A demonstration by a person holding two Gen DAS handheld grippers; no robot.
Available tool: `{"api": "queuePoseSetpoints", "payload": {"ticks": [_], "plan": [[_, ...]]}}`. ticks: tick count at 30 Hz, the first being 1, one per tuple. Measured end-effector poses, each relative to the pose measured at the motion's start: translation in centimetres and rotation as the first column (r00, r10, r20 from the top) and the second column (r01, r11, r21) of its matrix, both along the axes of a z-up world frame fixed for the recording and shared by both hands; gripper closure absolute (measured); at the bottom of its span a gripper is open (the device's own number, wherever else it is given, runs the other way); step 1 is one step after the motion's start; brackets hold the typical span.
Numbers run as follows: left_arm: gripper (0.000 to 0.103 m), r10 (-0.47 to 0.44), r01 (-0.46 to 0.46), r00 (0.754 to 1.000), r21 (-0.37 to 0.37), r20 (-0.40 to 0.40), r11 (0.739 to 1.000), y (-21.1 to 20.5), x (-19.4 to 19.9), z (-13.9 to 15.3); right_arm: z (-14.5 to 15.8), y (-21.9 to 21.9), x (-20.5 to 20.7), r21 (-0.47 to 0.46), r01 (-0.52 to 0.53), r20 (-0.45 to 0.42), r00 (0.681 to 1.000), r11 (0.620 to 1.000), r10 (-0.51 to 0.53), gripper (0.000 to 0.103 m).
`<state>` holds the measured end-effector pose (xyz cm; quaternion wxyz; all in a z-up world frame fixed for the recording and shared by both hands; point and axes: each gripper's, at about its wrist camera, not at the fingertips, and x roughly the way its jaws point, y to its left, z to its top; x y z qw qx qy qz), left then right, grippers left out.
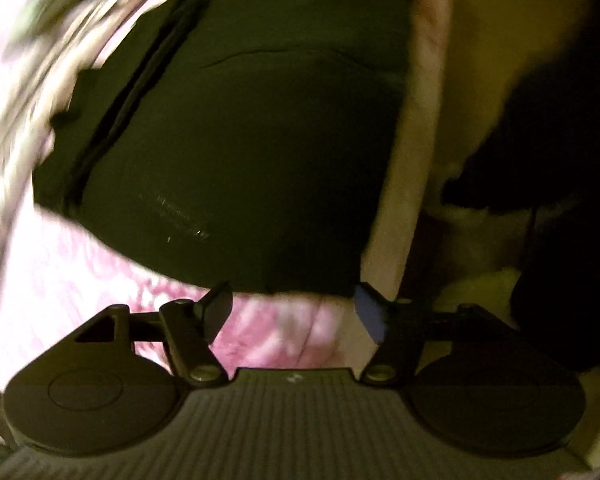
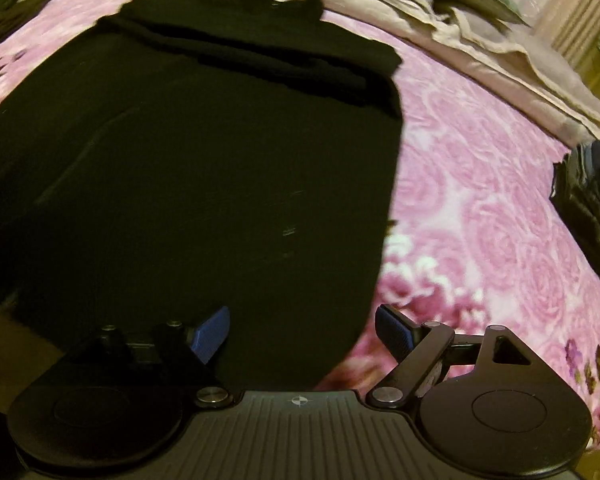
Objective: Fold clothes
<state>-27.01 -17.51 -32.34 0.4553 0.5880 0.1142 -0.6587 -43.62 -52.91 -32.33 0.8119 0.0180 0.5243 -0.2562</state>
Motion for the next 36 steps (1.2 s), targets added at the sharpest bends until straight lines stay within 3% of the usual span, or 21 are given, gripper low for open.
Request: {"api": "queuePoseSetpoints", "payload": {"ticks": [4, 8, 11, 12, 13, 14, 18, 20, 22, 24, 27, 30, 34, 36], "plan": [[0.039, -0.212, 0.22, 0.969, -0.048, 0.126, 0.974, 1.5, -0.8, -2.2, 0.2, 2.8, 0.3, -0.025, -0.057, -0.004, 0.998, 0.998, 0.057, 0.005], [0.042, -0.336, 0.357, 0.919, -0.071, 0.207, 0.932, 1.6, -0.5, -4.4, 0.0, 4.2, 0.2, -0.061, -0.129, -0.023, 0.992, 0.99, 0.128, 0.005], [0.05, -0.393, 0.411, 0.898, -0.062, 0.196, 0.909, 1.1, -0.7, -5.2, -0.3, 4.3, -0.3, -0.072, -0.136, -0.043, 0.99, 0.988, 0.133, 0.005], [0.063, -0.399, 0.412, 0.901, -0.047, 0.169, 0.91, 0.8, -0.6, -5.1, -0.4, 4.4, -0.5, -0.075, -0.138, -0.049, 0.99, 0.988, 0.135, 0.005], [0.088, -0.395, 0.404, 0.907, -0.039, 0.145, 0.914, 0.4, -0.5, -4.8, -0.4, 4.7, -0.7, -0.081, -0.164, -0.053, 0.986, 0.983, 0.16, 0.005], [0.098, -0.367, 0.375, 0.921, -0.046, 0.127, 0.926, -0.2, -0.3, -4.3, -0.5, 5.2, -0.9, -0.088, -0.195, -0.057, 0.98, 0.977, 0.191, 0.005], [0.098, -0.166, 0.163, 0.986, -0.107, -0.018, 0.981, -2.8, 1.4, -0.6, -1.0, 7.5, -1.0, -0.114, -0.325, -0.062, 0.945, 0.939, 0.32, 0.005], [0.098, -0.036, 0.021, 0.992, -0.127, -0.122, 0.992, -4.7, 3.0, 1.5, -1.6, 9.0, -0.6, -0.127, -0.392, -0.058, 0.92, 0.911, 0.388, 0.004], [0.098, 0.085, -0.116, 0.97, -0.127, -0.228, 0.985, -6.5, 4.8, 3.5, -2.3, 10.3, 0.0, -0.149, -0.447, -0.046, 0.894, 0.882, 0.445, 0.0], [0.098, 0.195, -0.241, 0.927, -0.111, -0.32, 0.964, -8.2, 6.5, 5.2, -3.3, 11.4, 1.0, -0.184, -0.481, -0.015, 0.873, 0.857, 0.487, 0.0], [0.098, 0.283, -0.329, 0.887, -0.069, -0.365, 0.942, -9.9, 8.0, 5.9, -4.8, 12.8, 2.6, -0.245, -0.513, 0.011, 0.847, 0.823, 0.531, 0.0], [0.098, 0.3, -0.343, 0.878, -0.055, -0.374, 0.938, -10.2, 8.7, 5.9, -6.4, 13.1, 3.3, -0.332, -0.496, -0.004, 0.851, 0.802, 0.525, 0.0], [0.098, 0.312, -0.352, 0.872, -0.039, -0.377, 0.935, -9.6, 9.2, 5.9, -7.9, 10.8, 2.3, -0.415, -0.456, -0.074, 0.879, 0.787, 0.471, 0.002], [0.098, 0.313, -0.35, 0.873, -0.034, -0.374, 0.936, -9.2, 9.0, 5.7, -8.5, 8.9, 1.4, -0.421, -0.445, -0.132, 0.892, 0.791, 0.431, 0.023]]}}
